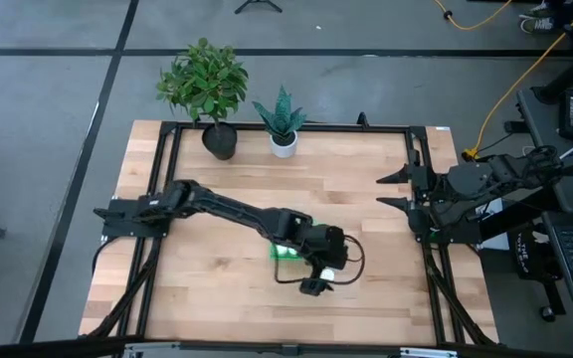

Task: Pick and place pill bottles into a basket
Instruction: Put the white pill bottle into the green bin

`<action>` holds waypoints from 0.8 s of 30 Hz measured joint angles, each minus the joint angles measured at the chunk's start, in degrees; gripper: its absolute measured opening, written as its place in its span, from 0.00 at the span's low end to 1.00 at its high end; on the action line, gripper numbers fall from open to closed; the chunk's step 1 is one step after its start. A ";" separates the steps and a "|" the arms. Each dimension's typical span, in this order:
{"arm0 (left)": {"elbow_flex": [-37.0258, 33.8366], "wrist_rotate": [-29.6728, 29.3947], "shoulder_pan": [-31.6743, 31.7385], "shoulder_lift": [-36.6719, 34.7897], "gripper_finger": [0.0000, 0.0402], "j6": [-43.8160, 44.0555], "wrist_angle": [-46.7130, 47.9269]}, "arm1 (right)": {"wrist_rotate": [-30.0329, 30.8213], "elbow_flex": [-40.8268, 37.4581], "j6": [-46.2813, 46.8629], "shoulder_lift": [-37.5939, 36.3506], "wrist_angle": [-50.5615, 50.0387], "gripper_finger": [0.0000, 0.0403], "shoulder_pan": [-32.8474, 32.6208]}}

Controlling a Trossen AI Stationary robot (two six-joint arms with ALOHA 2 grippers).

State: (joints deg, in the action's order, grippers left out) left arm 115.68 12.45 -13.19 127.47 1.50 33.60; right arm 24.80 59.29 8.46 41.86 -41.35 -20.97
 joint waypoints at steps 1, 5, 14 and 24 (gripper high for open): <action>0.14 0.51 0.17 1.22 0.94 0.07 -0.14 | 0.02 0.00 -0.45 0.01 -0.04 0.53 0.02; 4.45 0.54 0.22 5.52 0.94 -0.48 1.41 | -0.35 0.00 -1.32 -0.08 -0.53 0.53 0.01; 8.46 -1.93 0.11 8.92 0.94 2.13 6.13 | -2.62 0.00 -1.48 -0.53 -3.44 0.53 -0.02; 8.39 -3.76 0.11 8.99 0.94 3.30 8.89 | -2.63 0.02 -2.94 -1.32 -4.26 0.53 -0.02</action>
State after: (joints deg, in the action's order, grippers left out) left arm 124.07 8.69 -13.08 136.46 4.80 42.50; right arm 22.17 59.31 5.52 40.55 -45.61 -20.99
